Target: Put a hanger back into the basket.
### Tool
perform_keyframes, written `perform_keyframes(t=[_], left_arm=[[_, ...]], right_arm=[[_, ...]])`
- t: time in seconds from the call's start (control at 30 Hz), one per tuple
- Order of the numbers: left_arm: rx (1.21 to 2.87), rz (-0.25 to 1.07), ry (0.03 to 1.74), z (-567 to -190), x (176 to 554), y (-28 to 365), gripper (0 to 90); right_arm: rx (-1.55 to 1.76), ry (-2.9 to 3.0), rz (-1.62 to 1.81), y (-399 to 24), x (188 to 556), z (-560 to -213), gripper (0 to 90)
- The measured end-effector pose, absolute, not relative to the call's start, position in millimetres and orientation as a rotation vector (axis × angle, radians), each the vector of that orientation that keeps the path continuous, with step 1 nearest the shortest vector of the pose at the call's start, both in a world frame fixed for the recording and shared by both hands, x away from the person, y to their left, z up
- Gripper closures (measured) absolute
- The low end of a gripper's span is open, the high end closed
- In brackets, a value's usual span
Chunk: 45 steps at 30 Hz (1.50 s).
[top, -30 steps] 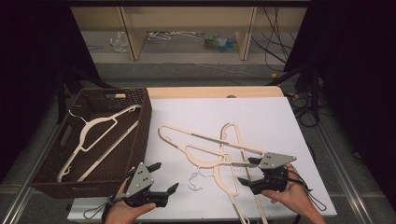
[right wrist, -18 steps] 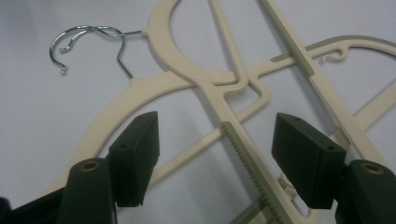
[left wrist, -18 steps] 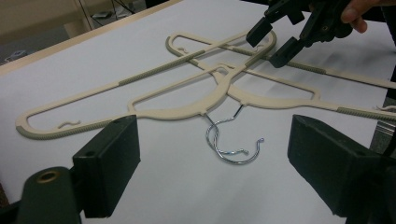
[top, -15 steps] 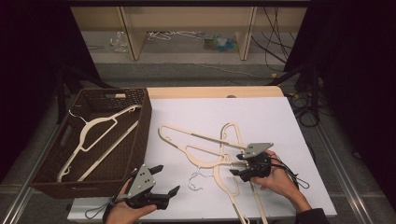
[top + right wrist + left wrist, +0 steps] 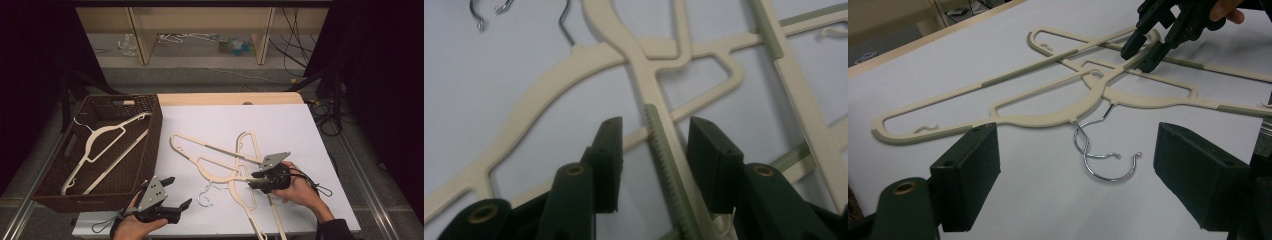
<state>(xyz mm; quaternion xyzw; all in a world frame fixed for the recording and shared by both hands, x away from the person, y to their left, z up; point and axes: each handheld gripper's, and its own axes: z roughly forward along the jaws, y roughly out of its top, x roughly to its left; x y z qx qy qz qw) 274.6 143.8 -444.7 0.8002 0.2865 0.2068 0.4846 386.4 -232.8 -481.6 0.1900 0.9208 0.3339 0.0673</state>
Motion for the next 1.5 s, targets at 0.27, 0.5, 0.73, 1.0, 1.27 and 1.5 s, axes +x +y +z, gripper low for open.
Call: perform_keyframes(t=[0.27,0.5,0.73,1.0,1.27,1.5], left_arm=[[1.948,0.515,0.687,-445,276,145,19.5],[1.973,0.527,0.680,-447,278,146,20.3],[2.056,0.543,0.643,-453,282,140,30.0],[2.158,0.602,0.582,-468,302,123,27.8],[2.293,0.658,0.477,-485,319,98,24.6],[2.322,0.678,0.434,-488,322,87,24.4]], right_arm=[[0.448,2.818,0.976,-232,383,-480,70.7],[0.322,2.851,0.936,-229,380,-476,79.1],[0.278,2.858,0.960,-229,374,-461,78.8],[0.221,2.874,0.929,-228,362,-435,78.5],[0.174,2.880,0.944,-231,355,-419,78.4],[0.149,2.877,0.948,-232,351,-413,78.4]])
